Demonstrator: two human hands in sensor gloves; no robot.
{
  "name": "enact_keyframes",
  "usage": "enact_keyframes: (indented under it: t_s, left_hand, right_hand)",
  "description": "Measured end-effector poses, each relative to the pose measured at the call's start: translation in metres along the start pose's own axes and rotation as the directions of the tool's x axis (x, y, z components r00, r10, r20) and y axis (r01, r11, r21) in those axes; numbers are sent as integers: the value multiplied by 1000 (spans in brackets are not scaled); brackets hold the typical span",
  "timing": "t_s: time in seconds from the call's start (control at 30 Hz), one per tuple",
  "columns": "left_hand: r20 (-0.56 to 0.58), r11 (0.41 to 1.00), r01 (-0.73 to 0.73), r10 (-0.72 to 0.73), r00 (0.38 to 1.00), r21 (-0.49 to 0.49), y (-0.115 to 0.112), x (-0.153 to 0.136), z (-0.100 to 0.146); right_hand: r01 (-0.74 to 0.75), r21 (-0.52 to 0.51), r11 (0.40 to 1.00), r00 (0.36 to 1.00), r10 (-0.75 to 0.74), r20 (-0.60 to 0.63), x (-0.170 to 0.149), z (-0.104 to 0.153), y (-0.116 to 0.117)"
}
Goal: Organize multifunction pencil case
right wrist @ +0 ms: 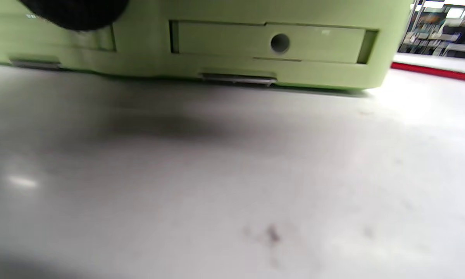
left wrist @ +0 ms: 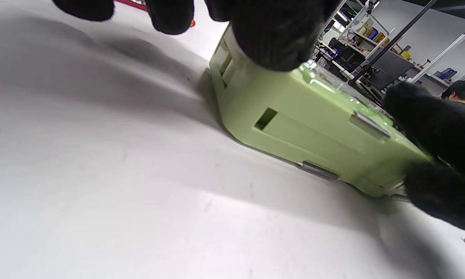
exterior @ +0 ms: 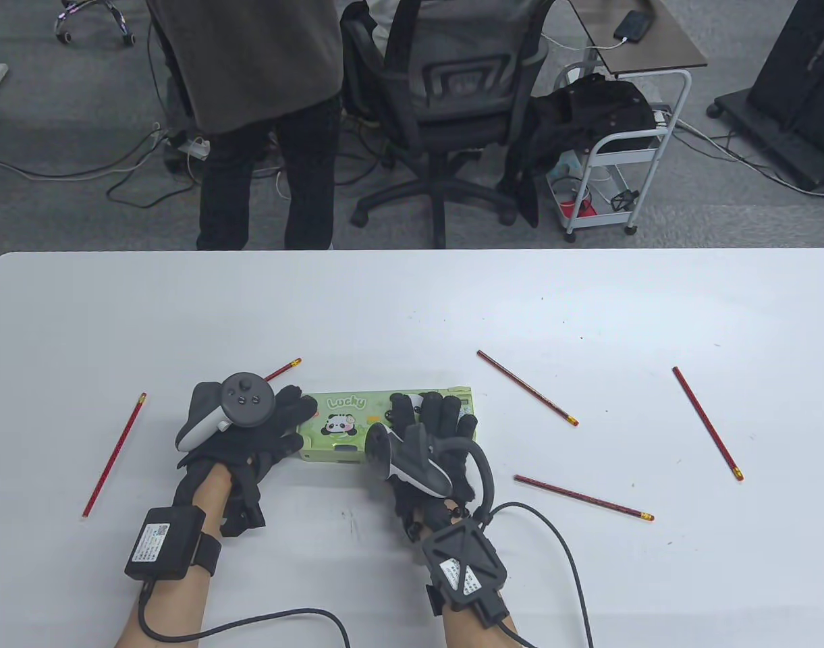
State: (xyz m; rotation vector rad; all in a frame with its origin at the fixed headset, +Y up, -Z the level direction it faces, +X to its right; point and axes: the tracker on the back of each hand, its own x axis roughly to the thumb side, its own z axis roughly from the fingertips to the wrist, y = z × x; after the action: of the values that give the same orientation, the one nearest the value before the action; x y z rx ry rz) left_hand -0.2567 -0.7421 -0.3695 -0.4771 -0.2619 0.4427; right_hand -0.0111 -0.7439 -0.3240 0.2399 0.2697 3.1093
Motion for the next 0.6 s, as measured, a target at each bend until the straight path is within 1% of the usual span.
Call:
enact_keyframes:
  t_s: [0.1,0.17,0.27,0.37,0.5,0.57,0.6]
  left_hand:
    - [-19,999,52,-51,998,4,1,8,1]
    - [-37,997,74,-74,997,-3,1,11,1]
    - [-46,996,88,-88,995,-10,2,14,1]
    - [-38,996,78,-79,996,-36,4,13,3]
    - [-5,998,55,-55,998,14,13,21,10]
    - [11,998,66,-66,998,11,14,31,10]
    - [21,996,90,-90,996,-18,13,38,7]
  right_hand:
    - [24,15,1000,999,-24,21,-16,6,-12]
    - [65,0,998,998,-65,22,-30,14,-21]
    - [147,-10,989,989,-146,30,-58,29,-32]
    - [188,-37,981,982,-188,21,-87,41,-41]
    - [205,-76,976,979,-206,-10,-121,52,-49]
    - [215,-98,972,975,-219,-29,-133,53,-48]
    - [224,-108,969,973,-229,-40,-139,54,-46]
